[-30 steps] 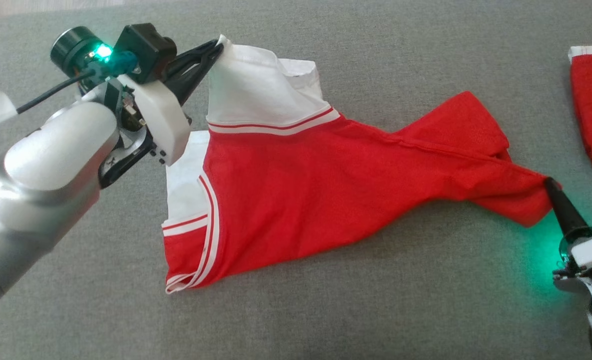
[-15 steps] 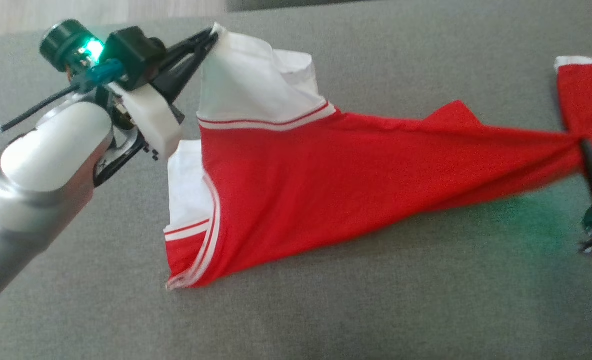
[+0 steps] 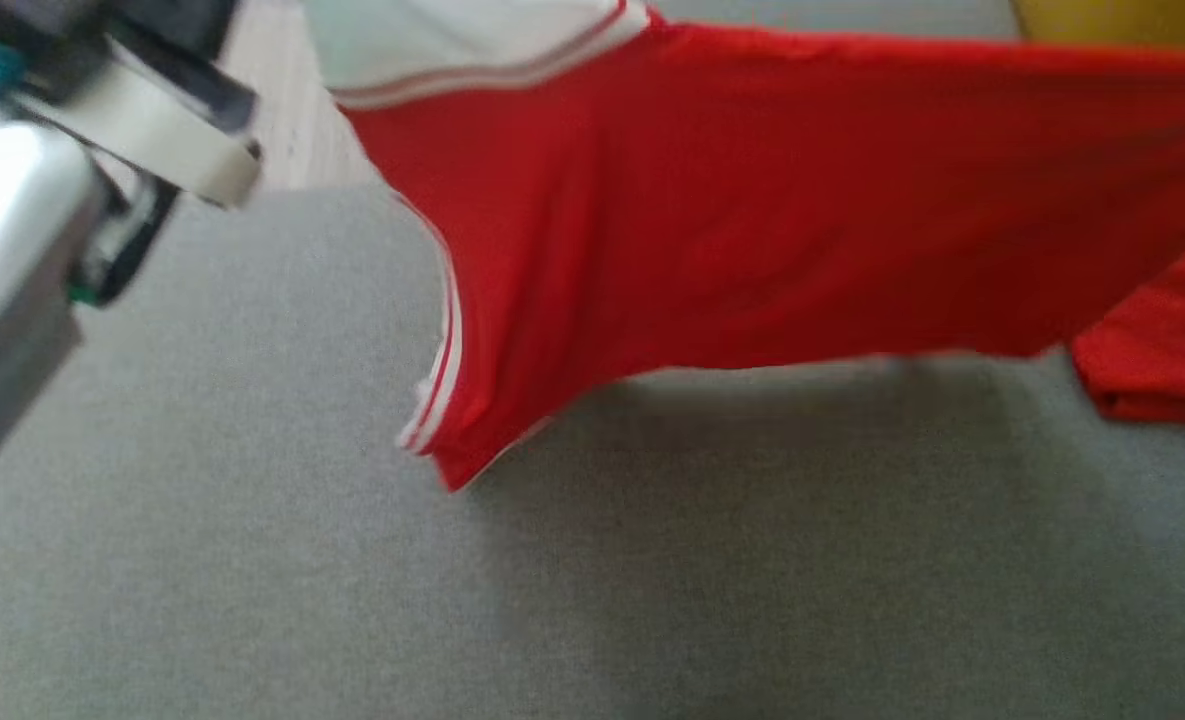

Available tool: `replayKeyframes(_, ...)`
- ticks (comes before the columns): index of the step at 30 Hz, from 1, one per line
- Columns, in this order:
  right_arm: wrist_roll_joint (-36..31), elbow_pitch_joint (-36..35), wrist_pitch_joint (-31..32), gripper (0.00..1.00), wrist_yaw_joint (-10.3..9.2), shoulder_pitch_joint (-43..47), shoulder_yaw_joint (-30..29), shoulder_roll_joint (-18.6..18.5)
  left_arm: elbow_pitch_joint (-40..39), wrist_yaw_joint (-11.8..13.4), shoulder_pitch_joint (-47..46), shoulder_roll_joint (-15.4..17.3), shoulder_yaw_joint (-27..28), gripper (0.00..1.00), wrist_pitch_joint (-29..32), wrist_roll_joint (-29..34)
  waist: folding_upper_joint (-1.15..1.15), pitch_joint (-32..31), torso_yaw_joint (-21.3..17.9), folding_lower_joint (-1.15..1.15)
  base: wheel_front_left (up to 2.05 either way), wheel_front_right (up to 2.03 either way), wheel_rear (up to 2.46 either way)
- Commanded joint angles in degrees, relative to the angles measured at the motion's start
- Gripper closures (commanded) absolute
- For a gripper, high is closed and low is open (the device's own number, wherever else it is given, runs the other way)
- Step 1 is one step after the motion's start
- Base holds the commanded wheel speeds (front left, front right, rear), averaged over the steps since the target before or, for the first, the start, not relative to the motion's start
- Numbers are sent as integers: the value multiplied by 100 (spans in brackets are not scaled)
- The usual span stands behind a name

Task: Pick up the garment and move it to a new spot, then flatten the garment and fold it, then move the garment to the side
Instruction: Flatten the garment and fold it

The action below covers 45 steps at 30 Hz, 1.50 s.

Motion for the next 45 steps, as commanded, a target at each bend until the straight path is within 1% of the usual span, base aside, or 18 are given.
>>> replayKeyframes(1,-85,-198,-23,100,-4,-259,-88,-331,-165,61,-289,297,438,100,-25,-44,0,-166,9,1,0,0,0)
replayKeyframes(4,-243,-295,115,100,-4,-624,-145,-470,-510,100,-264,462,792,100,-26,-152,0,-229,0,1,0,0,0)
replayKeyframes(6,-344,-264,240,100,-4,-933,-157,-512,-631,101,-289,528,922,100,-25,-249,0,-238,0,1,0,0,0)
replayKeyframes(10,-521,80,484,100,-4,-1678,-22,-429,-675,36,-542,525,1006,100,120,-330,0,-138,-1,1,0,0,0)
replayKeyframes(14,-707,698,699,100,-4,-2451,285,-241,-387,-145,-986,333,1024,100,401,-409,0,211,42,1,0,0,0)
replayKeyframes(18,-975,1365,720,100,-4,-3239,641,-61,123,-255,-1564,41,909,100,524,-140,0,783,136,1,0,0,0)
replayKeyframes(22,-1239,1979,458,100,-4,-4074,943,134,778,-282,-2191,-323,785,100,398,274,0,1422,227,1,0,0,0)
replayKeyframes(25,-1376,2435,170,100,-4,-4719,1045,276,1247,-116,-2744,-619,775,100,162,686,0,1858,313,1,0,0,0)
replayKeyframes(28,-1583,2759,-152,100,-4,-5292,1271,332,1588,152,-3206,-870,870,100,7,1084,0,2140,361,1,0,0,0)
replayKeyframes(29,-1638,2843,-262,100,-4,-5464,1345,335,1650,241,-3330,-931,928,100,-12,1202,0,2217,373,1,0,0,0)
replayKeyframes(31,-1688,2970,-457,100,-4,-5767,1479,332,1525,397,-3536,-999,1126,100,-23,1487,0,2364,394,1,0,0,0)
replayKeyframes(33,-1753,3055,-597,100,-4,-5998,1670,270,1297,482,-3572,-1003,1374,100,-25,1738,0,2484,422,1,0,0,0)
replayKeyframes(34,-1761,3088,-642,100,-4,-6077,1773,240,1187,476,-3518,-1010,1507,100,-25,1801,0,2536,442,1,0,0,0)
replayKeyframes(36,-1726,3140,-716,100,-4,-6165,1971,159,985,394,-3342,-1024,1719,100,-26,1908,0,2635,500,1,0,0,0)
replayKeyframes(37,-1726,3140,-716,100,-4,-6165,1971,159,985,394,-3342,-1024,1719,100,-26,1908,0,2635,500,1,0,0,0)
replayKeyframes(39,-1665,3187,-769,100,-4,-6173,2180,65,825,257,-3086,-1044,1877,100,-27,1972,0,2730,563,1,0,0,0)
replayKeyframes(42,-1560,3304,-852,100,-4,-6061,2453,-56,586,114,-2570,-1044,2080,100,-27,2067,0,2840,653,1,0,0,0)
replayKeyframes(45,-1430,3427,-923,100,-4,-5774,2696,-112,330,25,-1934,-1016,2267,100,-27,2166,0,2853,720,1,0,0,0)
